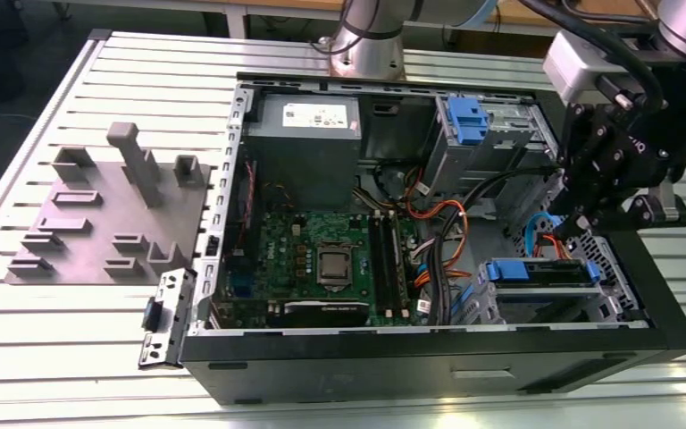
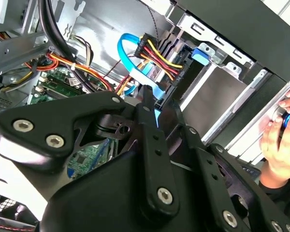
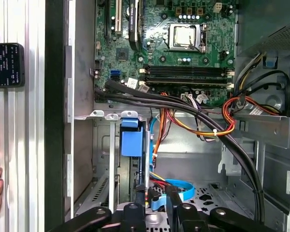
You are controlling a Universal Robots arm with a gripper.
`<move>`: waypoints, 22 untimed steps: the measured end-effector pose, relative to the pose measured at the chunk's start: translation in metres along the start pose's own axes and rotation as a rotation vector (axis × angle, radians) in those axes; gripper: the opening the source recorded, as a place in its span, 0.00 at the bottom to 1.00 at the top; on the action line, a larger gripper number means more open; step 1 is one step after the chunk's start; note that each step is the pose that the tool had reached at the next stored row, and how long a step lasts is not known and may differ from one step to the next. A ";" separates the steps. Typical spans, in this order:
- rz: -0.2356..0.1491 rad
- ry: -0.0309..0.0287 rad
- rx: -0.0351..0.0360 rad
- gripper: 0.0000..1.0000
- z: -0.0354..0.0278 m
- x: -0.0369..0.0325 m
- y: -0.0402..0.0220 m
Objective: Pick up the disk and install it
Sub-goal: 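Insert the second disk wire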
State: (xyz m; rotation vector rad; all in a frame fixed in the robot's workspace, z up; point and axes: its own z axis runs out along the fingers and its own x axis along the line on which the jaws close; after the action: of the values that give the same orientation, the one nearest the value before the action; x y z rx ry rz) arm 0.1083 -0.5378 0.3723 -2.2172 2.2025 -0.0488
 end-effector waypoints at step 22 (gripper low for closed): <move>0.000 0.0162 -0.0016 0.30 0.0176 -0.0045 -0.0008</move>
State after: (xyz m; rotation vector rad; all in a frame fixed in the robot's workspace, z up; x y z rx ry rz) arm 0.1097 -0.5334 0.3547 -2.2252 2.2118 -0.0653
